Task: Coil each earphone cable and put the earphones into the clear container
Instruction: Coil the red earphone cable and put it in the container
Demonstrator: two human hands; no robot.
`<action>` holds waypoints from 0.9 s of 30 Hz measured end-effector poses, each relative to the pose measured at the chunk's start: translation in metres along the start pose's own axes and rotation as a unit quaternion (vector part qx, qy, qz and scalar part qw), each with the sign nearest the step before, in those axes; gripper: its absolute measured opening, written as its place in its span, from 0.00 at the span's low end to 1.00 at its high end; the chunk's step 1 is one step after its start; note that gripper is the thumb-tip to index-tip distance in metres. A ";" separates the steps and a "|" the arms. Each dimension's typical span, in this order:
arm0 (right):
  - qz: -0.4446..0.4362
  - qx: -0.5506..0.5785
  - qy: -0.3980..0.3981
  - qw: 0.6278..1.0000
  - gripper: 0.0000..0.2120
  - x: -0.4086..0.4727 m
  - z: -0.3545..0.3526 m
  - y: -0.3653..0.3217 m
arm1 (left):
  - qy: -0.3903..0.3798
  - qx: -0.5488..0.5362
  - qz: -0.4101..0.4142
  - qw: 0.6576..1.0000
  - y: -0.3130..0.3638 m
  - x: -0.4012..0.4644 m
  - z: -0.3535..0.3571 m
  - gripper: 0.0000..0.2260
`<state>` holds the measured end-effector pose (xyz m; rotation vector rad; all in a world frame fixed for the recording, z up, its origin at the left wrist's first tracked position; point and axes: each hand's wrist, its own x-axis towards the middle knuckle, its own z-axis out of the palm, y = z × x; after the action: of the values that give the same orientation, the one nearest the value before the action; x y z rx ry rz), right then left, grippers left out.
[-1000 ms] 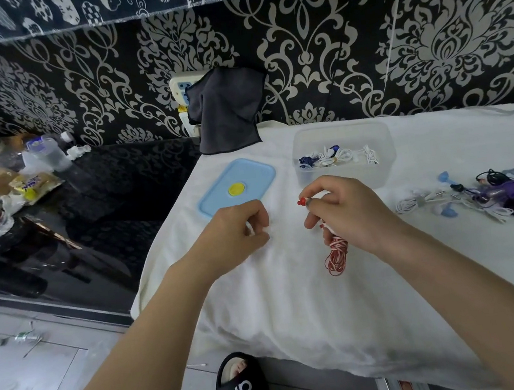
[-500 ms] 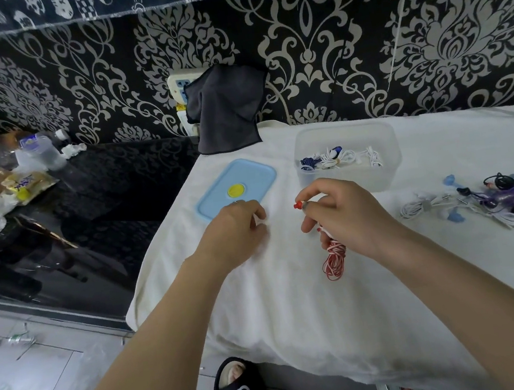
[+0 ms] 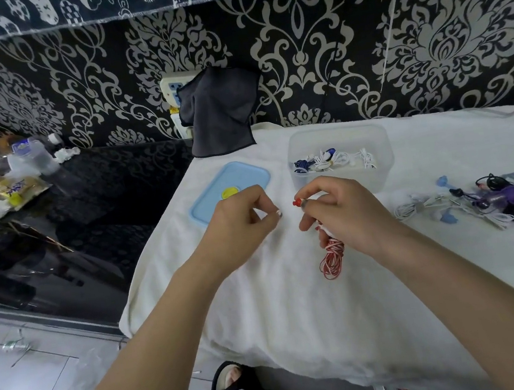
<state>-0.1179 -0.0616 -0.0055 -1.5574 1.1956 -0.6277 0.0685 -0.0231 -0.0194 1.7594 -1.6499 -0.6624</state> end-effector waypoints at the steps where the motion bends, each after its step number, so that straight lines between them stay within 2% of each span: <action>1: -0.001 0.004 -0.001 1.000 0.06 0.000 0.000 -0.001 | -0.003 -0.017 0.003 1.000 0.003 -0.001 0.000 0.05; 6: -0.016 0.026 -0.008 0.999 0.04 -0.003 -0.001 -0.003 | -0.004 -0.067 0.000 0.998 0.009 -0.006 -0.004 0.06; 16: -0.048 0.036 -0.012 0.998 0.05 -0.003 0.000 -0.003 | 0.014 -0.091 0.001 0.996 0.016 -0.009 -0.006 0.05; 27: -0.075 0.060 0.031 0.995 0.02 0.000 -0.001 -0.004 | 0.011 -0.121 0.026 0.992 0.021 -0.006 -0.006 0.05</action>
<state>-0.1172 -0.0617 -0.0019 -1.5451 1.0719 -0.8366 0.0578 -0.0174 -0.0005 1.5406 -1.5260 -0.7806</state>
